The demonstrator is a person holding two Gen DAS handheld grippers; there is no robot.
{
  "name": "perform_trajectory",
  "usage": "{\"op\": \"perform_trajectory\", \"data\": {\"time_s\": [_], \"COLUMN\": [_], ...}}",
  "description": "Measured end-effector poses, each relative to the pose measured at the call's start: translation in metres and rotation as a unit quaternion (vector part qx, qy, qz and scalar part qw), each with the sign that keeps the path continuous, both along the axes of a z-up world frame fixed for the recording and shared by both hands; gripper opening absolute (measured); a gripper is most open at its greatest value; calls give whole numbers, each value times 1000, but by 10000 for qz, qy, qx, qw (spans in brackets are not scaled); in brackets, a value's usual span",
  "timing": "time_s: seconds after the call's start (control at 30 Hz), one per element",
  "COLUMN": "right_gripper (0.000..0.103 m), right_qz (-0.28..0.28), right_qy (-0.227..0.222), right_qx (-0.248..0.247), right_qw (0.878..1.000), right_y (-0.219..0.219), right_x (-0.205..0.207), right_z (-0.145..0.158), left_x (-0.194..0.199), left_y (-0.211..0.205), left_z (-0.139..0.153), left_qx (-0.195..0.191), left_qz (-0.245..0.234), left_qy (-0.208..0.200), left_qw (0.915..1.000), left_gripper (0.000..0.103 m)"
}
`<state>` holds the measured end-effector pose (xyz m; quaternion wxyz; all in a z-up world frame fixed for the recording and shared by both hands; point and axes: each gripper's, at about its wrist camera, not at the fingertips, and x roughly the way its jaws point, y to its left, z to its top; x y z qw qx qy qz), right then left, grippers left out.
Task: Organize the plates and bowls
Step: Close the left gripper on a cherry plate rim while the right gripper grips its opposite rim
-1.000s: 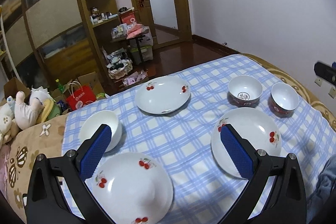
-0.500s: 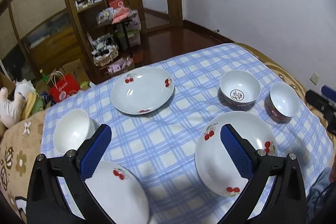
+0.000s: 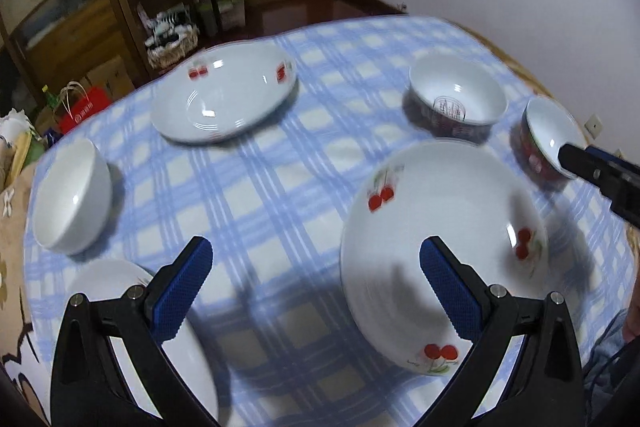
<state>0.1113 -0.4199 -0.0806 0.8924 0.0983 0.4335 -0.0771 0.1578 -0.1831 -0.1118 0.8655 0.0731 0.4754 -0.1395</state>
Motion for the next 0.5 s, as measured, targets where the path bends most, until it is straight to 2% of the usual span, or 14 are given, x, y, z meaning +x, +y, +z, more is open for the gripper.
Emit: {"op": "perform_trajectory", "data": {"time_s": [0.1, 0.17, 0.2, 0.37, 0.43, 0.5], "right_gripper": [68, 56, 54, 53, 53, 53], "right_qz": [69, 61, 77, 174, 220, 217], "right_qy": [84, 167, 194, 389, 496, 616], "right_qx": [41, 48, 75, 109, 136, 246], "right_qw": [9999, 9998, 9998, 9990, 9984, 9976], "right_y": [1, 1, 2, 8, 10, 10], "right_x": [2, 4, 5, 10, 12, 13], "right_z": [-8, -14, -16, -29, -34, -37], "left_x": [-1, -1, -2, -1, -1, 1], "left_y": [-4, -7, -8, -9, -10, -11], "left_z": [-14, -20, -22, -24, -24, -24], "left_qx": [77, 101, 128, 112, 103, 113], "left_qz": [-46, -133, -160, -223, -271, -243], "left_qy": [132, 197, 210, 233, 245, 328], "left_qw": [9999, 9997, 9996, 9994, 9993, 9991], "left_gripper": [102, 102, 102, 102, 88, 82]}}
